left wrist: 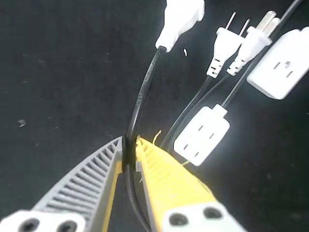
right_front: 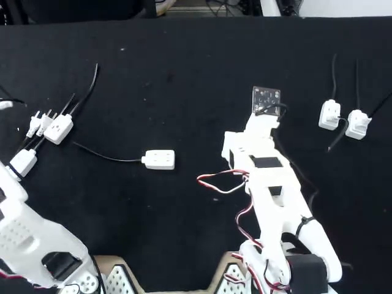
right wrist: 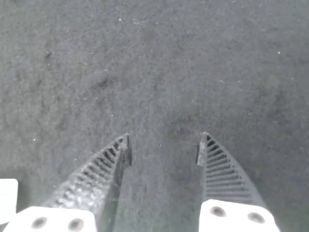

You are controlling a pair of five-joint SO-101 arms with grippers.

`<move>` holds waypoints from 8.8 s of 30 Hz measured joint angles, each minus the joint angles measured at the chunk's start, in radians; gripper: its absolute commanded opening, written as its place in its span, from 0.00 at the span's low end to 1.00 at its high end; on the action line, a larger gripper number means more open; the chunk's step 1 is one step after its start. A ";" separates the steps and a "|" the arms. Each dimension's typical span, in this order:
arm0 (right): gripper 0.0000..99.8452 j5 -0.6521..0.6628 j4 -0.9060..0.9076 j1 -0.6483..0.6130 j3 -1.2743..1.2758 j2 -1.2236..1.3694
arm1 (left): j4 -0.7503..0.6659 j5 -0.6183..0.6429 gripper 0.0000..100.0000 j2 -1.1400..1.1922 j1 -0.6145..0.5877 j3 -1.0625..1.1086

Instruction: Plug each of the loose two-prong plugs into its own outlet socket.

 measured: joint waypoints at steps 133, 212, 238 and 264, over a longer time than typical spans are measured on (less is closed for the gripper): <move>0.22 -0.186 0.189 -0.494 0.000 0.000 | -0.925 0.710 0.24 -0.951 0.732 1.769; 0.22 -0.637 0.654 -0.522 -0.422 0.394 | -0.925 0.710 0.24 -0.951 0.732 1.783; 0.01 -0.370 0.744 -0.172 -0.586 0.471 | -0.925 0.710 0.24 -0.951 0.732 1.783; 0.23 -0.368 0.982 -0.330 -0.684 0.457 | -0.925 0.710 0.24 -0.951 0.732 1.783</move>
